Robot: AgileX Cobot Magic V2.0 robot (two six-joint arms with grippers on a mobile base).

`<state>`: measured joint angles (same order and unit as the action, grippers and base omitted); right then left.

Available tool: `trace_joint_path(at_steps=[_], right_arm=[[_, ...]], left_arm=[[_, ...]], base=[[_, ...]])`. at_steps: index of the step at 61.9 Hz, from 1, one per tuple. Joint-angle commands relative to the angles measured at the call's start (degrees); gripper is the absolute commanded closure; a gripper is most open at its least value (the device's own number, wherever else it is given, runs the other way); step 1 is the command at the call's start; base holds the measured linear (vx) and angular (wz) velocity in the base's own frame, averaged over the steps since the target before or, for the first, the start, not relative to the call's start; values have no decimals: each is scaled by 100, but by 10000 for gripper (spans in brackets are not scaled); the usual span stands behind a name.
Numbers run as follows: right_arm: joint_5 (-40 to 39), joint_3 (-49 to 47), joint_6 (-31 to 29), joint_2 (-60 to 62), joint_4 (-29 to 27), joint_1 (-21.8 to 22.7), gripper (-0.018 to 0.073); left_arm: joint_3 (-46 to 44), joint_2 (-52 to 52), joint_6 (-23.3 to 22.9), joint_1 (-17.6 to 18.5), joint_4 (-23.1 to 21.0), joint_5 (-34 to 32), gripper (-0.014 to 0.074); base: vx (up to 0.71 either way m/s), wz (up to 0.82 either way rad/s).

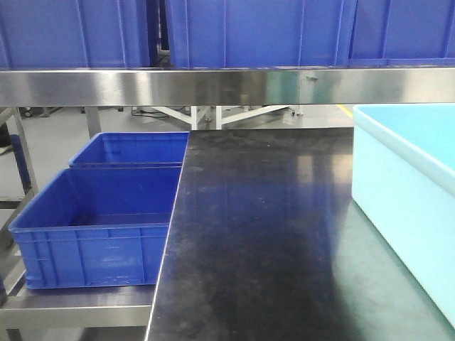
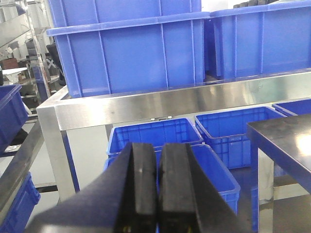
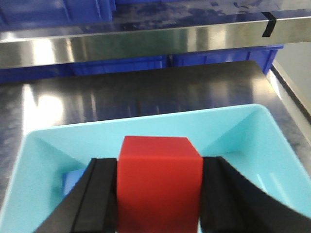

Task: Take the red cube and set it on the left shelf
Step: 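Raise the held red cube out of the bin as the base turns away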

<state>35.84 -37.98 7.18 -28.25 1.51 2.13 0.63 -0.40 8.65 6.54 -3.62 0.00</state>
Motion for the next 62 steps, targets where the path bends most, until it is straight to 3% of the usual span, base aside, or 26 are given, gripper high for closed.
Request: trace_joint_path(at_steps=[1, 56, 60, 62], right_arm=[[-405, 9, -29, 294, -277, -6, 508], [-173, 287, -49, 651, -379, -11, 508], [-173, 295, -49, 651, -379, -11, 508], [-167, 295, -49, 651, -379, -11, 508]], left_arm=[[126, 46, 0, 34, -37, -483, 491], [126, 46, 0, 34, -37, -483, 491], [126, 46, 0, 34, -362, -483, 491], [126, 46, 51, 46, -319, -483, 491]], base=[[0, -2], [0, 2], [0, 0], [0, 0]])
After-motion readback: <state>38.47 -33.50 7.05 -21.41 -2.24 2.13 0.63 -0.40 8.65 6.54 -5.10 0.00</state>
